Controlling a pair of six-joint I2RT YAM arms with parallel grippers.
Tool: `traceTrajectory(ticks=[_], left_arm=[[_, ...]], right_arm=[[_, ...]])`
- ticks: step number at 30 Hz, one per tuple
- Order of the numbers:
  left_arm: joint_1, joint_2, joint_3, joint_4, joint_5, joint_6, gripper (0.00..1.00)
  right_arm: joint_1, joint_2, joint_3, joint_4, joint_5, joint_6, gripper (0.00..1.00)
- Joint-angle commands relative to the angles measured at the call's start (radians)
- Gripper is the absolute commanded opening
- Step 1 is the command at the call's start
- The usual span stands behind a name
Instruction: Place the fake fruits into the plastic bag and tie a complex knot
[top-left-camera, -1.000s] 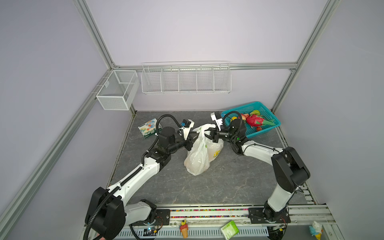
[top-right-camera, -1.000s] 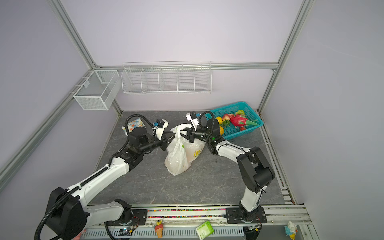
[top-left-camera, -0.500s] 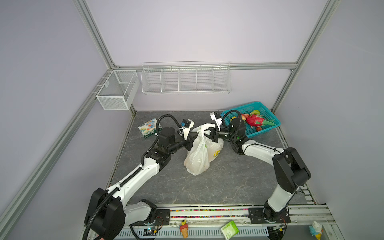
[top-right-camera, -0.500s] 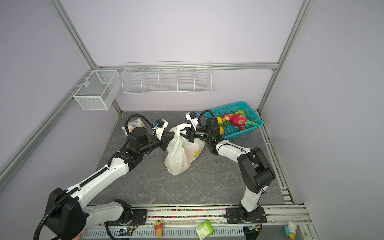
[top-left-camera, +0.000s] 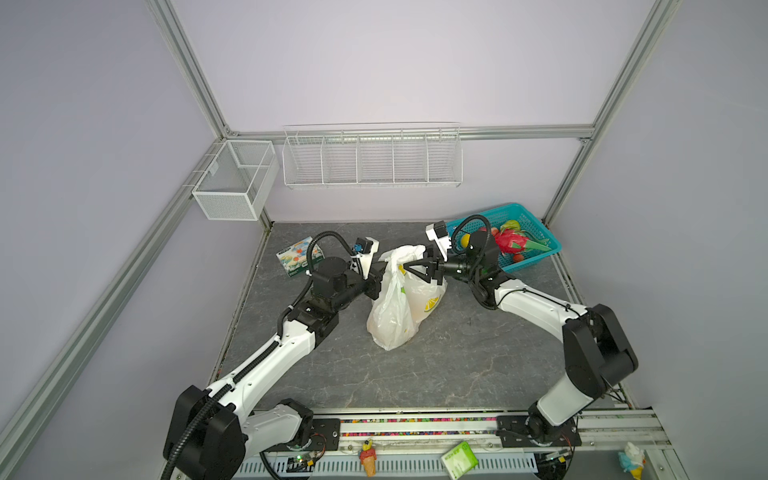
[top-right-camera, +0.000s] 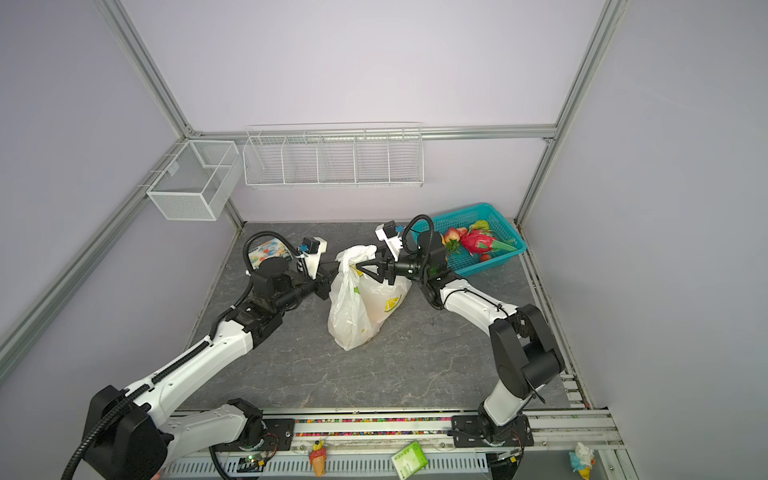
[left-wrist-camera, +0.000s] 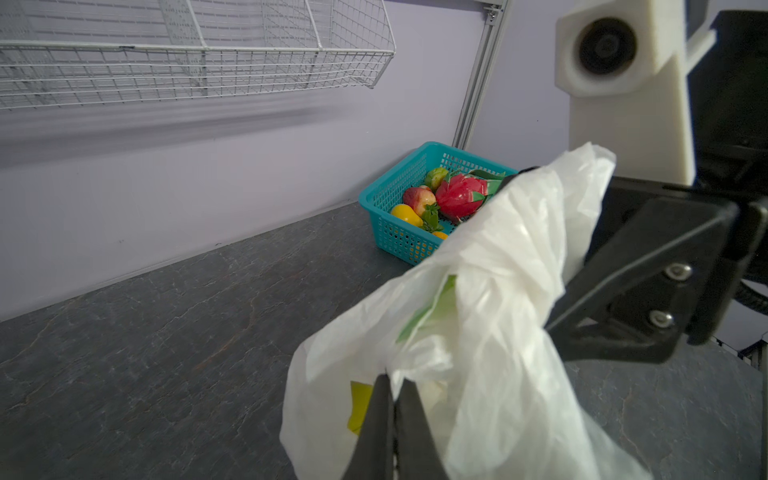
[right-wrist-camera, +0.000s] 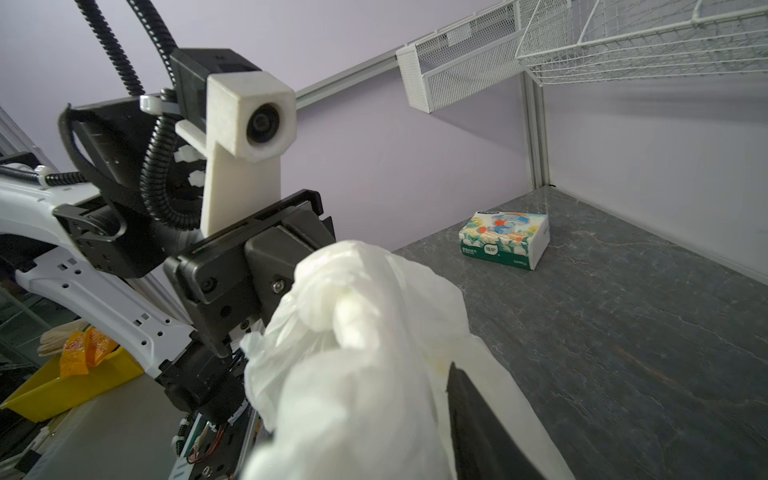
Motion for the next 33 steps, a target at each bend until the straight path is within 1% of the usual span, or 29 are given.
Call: traceTrajectory(ticks=[1, 5, 10, 15, 19, 22, 25, 28, 30, 33], left_arm=[[0.005, -0.035, -0.022, 0.002, -0.045, -0.03, 0.0], [0.003, -0.052, -0.032, -0.003, -0.062, -0.042, 0.0], [0.003, -0.057, -0.034, -0.017, -0.063, -0.036, 0.0], [0.003, -0.054, -0.031, -0.016, -0.05, -0.034, 0.0], [0.002, -0.052, -0.03, -0.014, -0.043, -0.033, 0.0], [0.001, -0.05, -0.026, -0.014, -0.041, -0.032, 0.0], [0.002, -0.049, -0.026, -0.015, -0.04, -0.029, 0.0], [0.002, -0.05, -0.028, -0.014, -0.036, -0.027, 0.0], [0.001, -0.049, -0.028, -0.012, -0.033, -0.03, 0.0], [0.001, -0.049, -0.028, -0.009, -0.028, -0.03, 0.0]], right_arm=[[-0.016, -0.07, 0.006, -0.179, 0.055, -0.155, 0.55], [-0.022, -0.132, 0.018, -0.348, 0.132, -0.267, 0.61], [-0.013, -0.186, 0.029, -0.448, 0.163, -0.321, 0.71], [0.015, -0.179, 0.101, -0.531, 0.222, -0.348, 0.72], [0.029, -0.148, 0.166, -0.581, 0.257, -0.362, 0.64], [0.035, -0.138, 0.185, -0.592, 0.251, -0.372, 0.53], [0.041, -0.131, 0.193, -0.597, 0.261, -0.375, 0.46], [0.043, -0.124, 0.197, -0.603, 0.274, -0.374, 0.44], [0.044, -0.116, 0.204, -0.605, 0.276, -0.371, 0.45], [0.051, -0.103, 0.217, -0.6, 0.282, -0.361, 0.44]])
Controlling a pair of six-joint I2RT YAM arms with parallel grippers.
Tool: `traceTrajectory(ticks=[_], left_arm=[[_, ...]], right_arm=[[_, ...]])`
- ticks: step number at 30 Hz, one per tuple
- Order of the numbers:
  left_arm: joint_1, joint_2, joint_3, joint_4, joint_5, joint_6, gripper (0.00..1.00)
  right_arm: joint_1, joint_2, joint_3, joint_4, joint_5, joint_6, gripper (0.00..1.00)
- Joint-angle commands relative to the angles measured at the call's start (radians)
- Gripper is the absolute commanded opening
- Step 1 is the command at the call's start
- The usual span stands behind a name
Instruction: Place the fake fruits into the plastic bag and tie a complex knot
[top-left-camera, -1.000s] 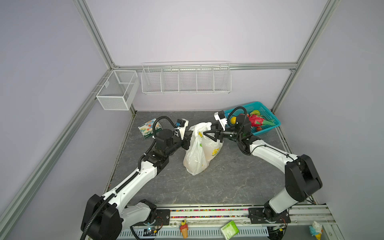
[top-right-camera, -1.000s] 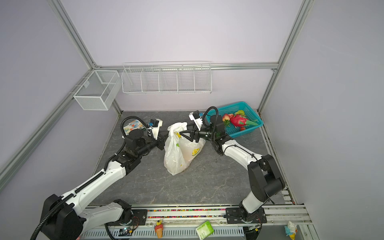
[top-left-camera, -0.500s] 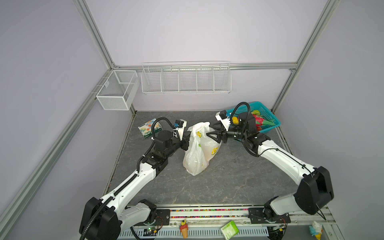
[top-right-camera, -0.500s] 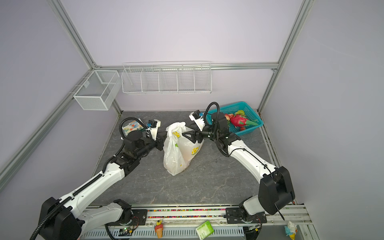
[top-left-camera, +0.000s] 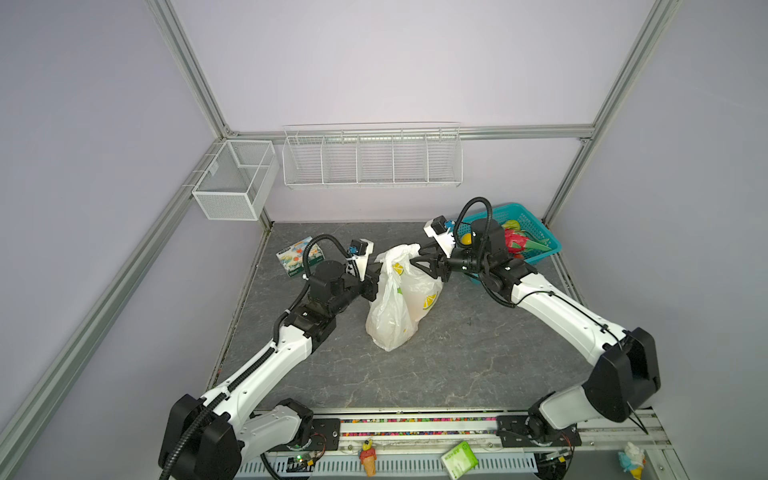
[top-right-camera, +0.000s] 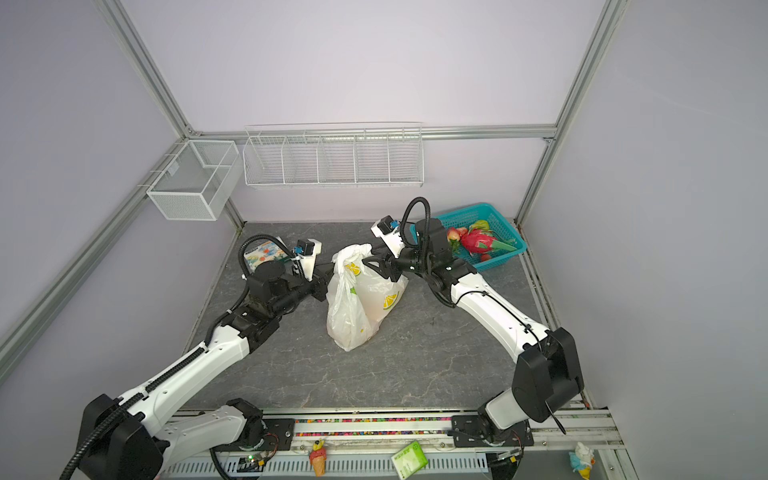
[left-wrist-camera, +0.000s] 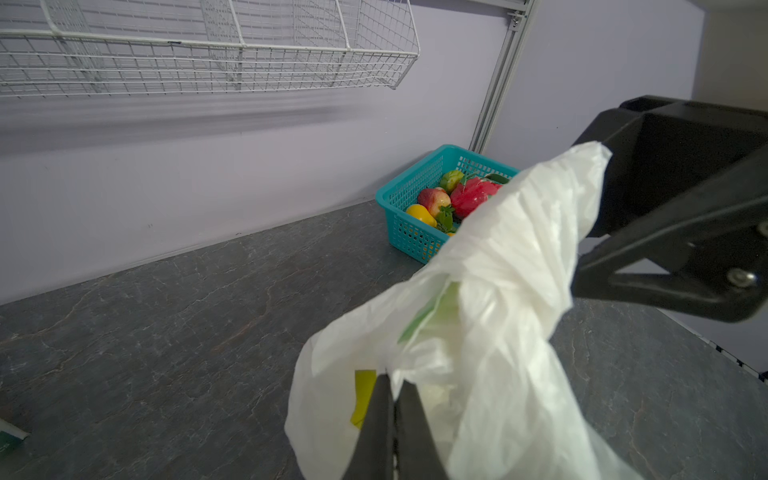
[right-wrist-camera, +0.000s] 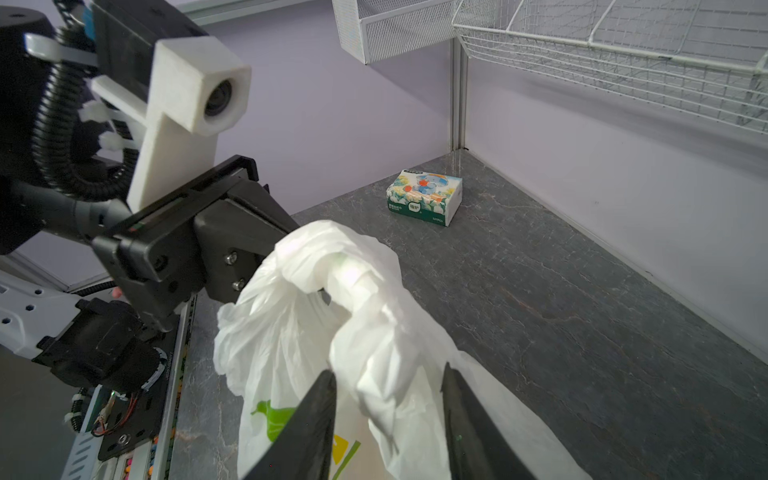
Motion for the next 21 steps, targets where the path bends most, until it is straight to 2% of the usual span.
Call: traceTrajectory(ticks=[1, 5, 8, 15, 21], left_arm=[[0.001, -0.01, -0.001, 0.004, 0.02, -0.004, 0.0], [0.002, -0.013, 0.003, -0.001, 0.021, -0.003, 0.0], [0.002, -0.017, 0.007, -0.008, 0.011, -0.002, 0.0], [0.001, -0.045, 0.029, -0.052, -0.061, -0.021, 0.0], [-0.001, -0.065, 0.061, -0.129, -0.115, -0.031, 0.0]], right_arm=[[0.011, 0.02, 0.037, -0.011, 0.01, -0.008, 0.42], [0.013, 0.023, 0.04, 0.003, 0.013, 0.005, 0.34], [0.014, 0.017, 0.041, -0.012, 0.028, 0.003, 0.23], [0.012, -0.036, -0.016, -0.103, 0.141, -0.019, 0.08], [0.012, -0.076, -0.05, -0.163, 0.208, -0.01, 0.07]])
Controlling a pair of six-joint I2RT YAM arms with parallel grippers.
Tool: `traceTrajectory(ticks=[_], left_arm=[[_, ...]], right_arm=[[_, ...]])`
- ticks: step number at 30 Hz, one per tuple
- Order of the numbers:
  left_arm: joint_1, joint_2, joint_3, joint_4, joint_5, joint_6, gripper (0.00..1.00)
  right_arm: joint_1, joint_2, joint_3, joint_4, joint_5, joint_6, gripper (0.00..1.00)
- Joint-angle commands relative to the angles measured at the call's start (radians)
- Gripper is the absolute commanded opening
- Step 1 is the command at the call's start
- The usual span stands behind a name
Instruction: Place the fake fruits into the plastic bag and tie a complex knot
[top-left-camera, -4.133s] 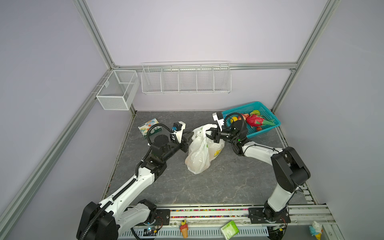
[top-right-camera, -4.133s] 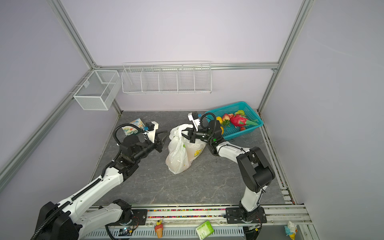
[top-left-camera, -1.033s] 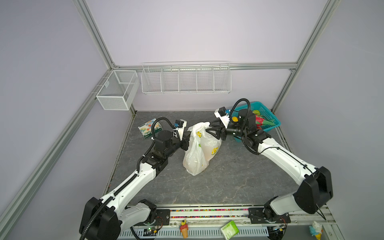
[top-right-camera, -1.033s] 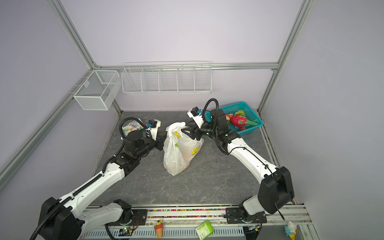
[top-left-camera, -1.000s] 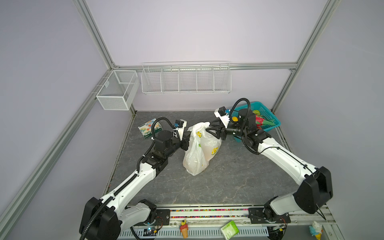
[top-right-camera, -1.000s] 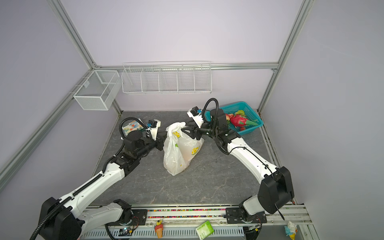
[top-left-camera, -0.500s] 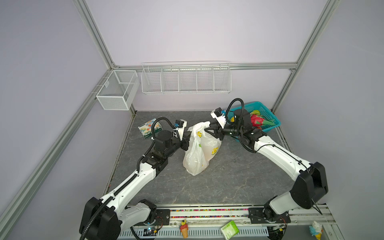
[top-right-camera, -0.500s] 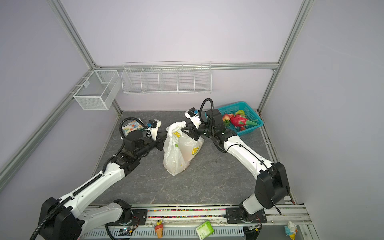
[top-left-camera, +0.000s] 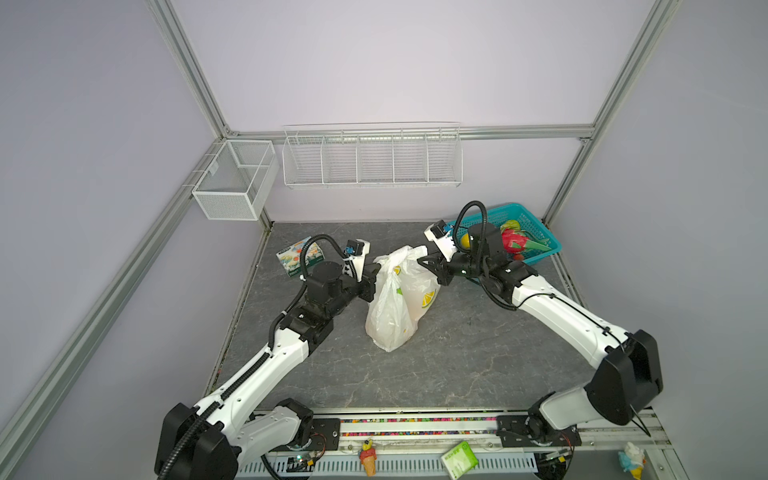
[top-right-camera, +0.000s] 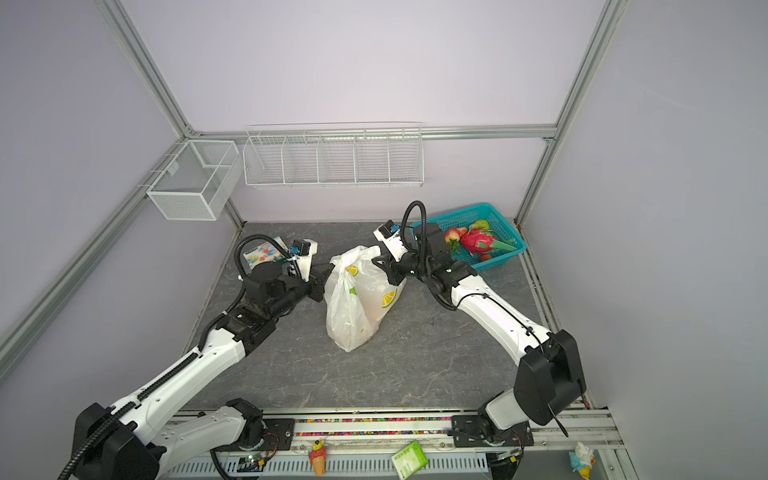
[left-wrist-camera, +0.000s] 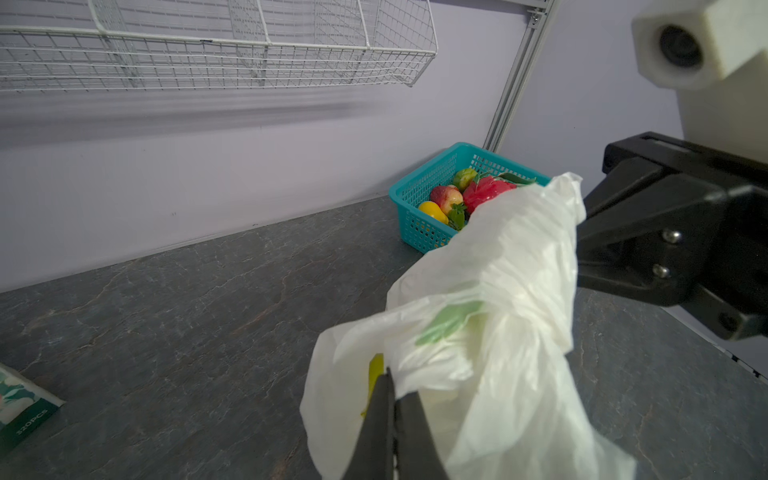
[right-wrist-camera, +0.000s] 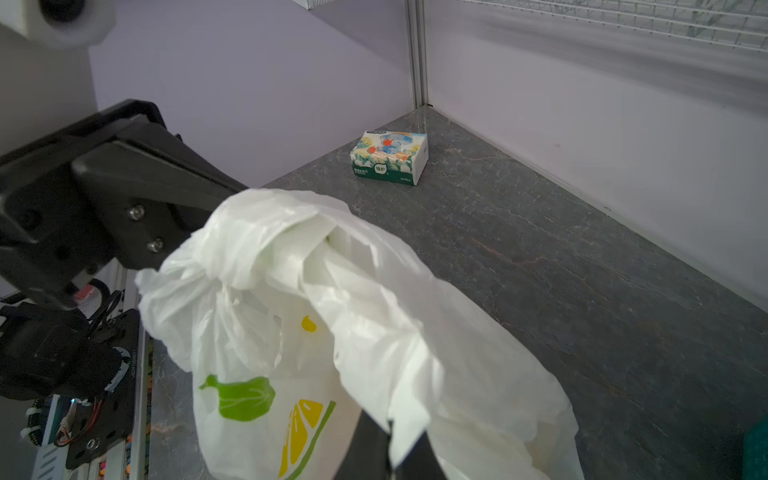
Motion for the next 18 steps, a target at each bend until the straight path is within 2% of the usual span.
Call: traceTrajectory(ticks=[1, 8, 14, 18], left_arm=[[-0.001, -0.023, 0.052, -0.069, -0.068, -0.017, 0.0], [-0.002, -0.029, 0.115, -0.197, -0.131, -0.039, 0.0], [-0.002, -0.035, 0.174, -0.308, -0.018, -0.095, 0.0], [-0.002, -0.068, 0.191, -0.438, 0.0, -0.094, 0.0]], right_arm=[[0.002, -0.047, -0.027, -0.06, 0.066, -0.011, 0.07], [0.005, -0.082, -0.055, -0.109, 0.141, 0.029, 0.07], [0.026, -0.099, -0.076, -0.119, 0.232, 0.052, 0.07], [0.037, -0.118, -0.084, -0.13, 0.327, 0.054, 0.07]])
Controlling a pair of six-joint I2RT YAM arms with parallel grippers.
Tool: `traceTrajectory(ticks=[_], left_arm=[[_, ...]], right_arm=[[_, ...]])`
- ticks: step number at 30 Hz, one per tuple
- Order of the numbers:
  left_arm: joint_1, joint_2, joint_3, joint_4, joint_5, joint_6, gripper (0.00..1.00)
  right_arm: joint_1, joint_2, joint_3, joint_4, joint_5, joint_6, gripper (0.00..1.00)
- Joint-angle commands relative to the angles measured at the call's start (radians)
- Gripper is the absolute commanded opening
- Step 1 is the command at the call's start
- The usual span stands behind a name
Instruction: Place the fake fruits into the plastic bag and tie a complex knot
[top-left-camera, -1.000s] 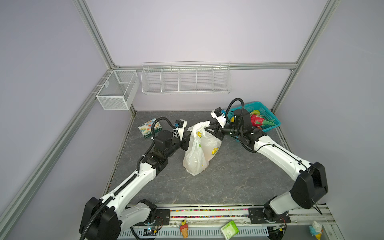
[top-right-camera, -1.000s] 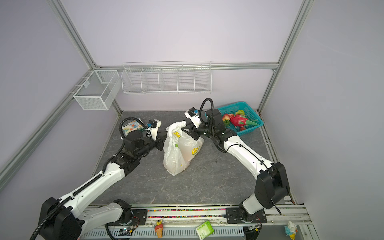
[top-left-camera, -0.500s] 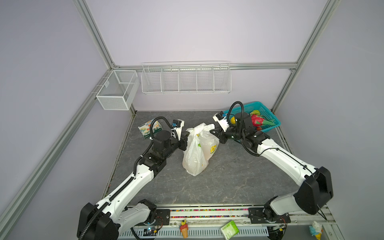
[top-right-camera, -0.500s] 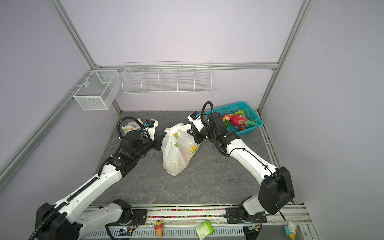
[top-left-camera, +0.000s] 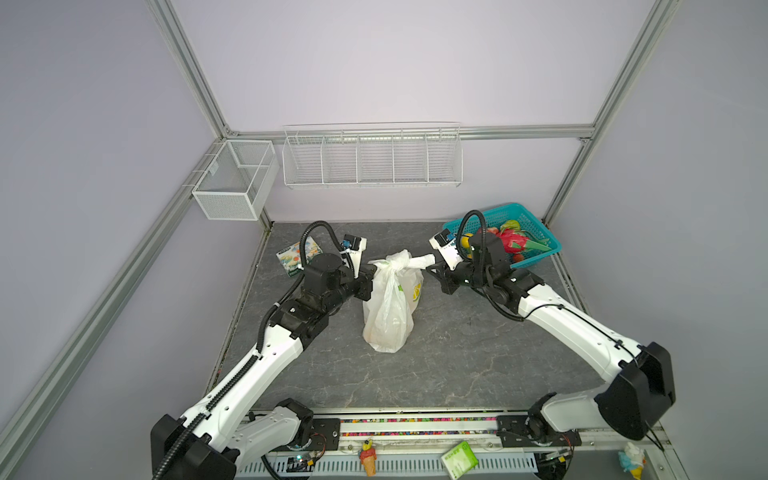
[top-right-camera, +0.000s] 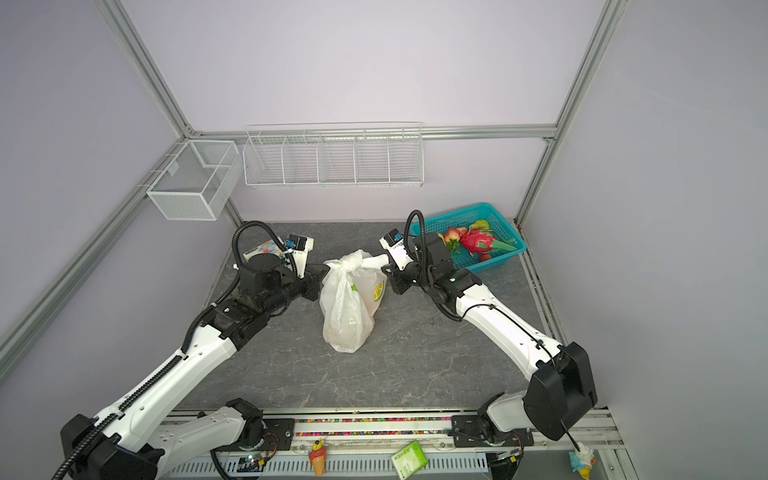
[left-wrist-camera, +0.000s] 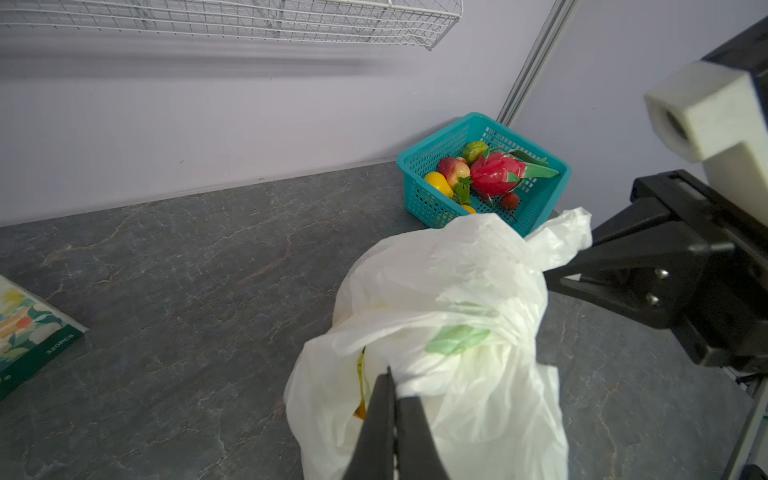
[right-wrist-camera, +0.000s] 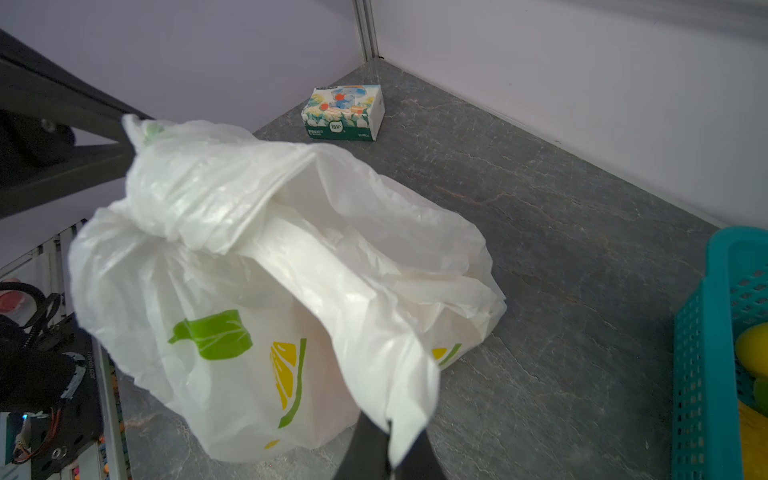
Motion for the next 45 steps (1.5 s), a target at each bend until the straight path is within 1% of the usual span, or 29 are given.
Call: traceTrajectory(ticks=[1, 6, 10, 15, 20, 24, 27, 32, 36, 38, 39, 41, 45], left_arm=[[0.006, -0.052, 0.043, -0.146, 0.022, -0.025, 0.0], [0.007, -0.088, 0.06, -0.279, 0.079, -0.029, 0.0], [0.018, -0.127, 0.038, -0.306, 0.099, -0.035, 0.0], [0.035, -0.158, 0.008, -0.315, 0.15, -0.055, 0.0], [0.066, -0.172, -0.011, -0.345, 0.15, -0.023, 0.0], [0.113, -0.179, -0.023, -0.315, 0.206, -0.033, 0.0], [0.117, -0.176, -0.014, -0.282, 0.26, -0.054, 0.0], [0.122, -0.163, 0.034, -0.298, 0.289, -0.04, 0.0], [0.146, -0.161, 0.015, -0.221, 0.375, -0.096, 0.0], [0.146, -0.147, 0.012, -0.182, 0.395, -0.118, 0.0], [0.147, -0.138, 0.014, -0.174, 0.397, -0.119, 0.0], [0.146, -0.126, 0.026, -0.19, 0.354, -0.093, 0.0], [0.146, -0.095, 0.071, -0.281, 0.185, -0.016, 0.0]], right_arm=[[0.006, -0.049, -0.029, -0.03, 0.144, 0.01, 0.07], [0.038, -0.072, -0.054, -0.007, 0.281, -0.001, 0.07], [0.042, -0.069, -0.062, -0.005, 0.355, -0.013, 0.07], [0.04, -0.056, -0.061, -0.027, 0.452, -0.032, 0.07], [0.039, -0.047, -0.053, -0.045, 0.521, -0.038, 0.07], [0.031, -0.048, -0.044, -0.048, 0.572, -0.039, 0.07], [0.023, -0.053, -0.026, -0.055, 0.617, -0.043, 0.07], [0.015, -0.062, 0.004, -0.076, 0.72, -0.087, 0.07], [0.013, -0.068, 0.02, -0.082, 0.801, -0.125, 0.07], [0.013, -0.071, 0.026, -0.084, 0.812, -0.137, 0.07], [0.013, -0.071, 0.03, -0.083, 0.817, -0.142, 0.07], [0.012, -0.072, 0.034, -0.085, 0.833, -0.155, 0.07], [-0.002, -0.075, 0.03, -0.092, 0.842, -0.162, 0.07]])
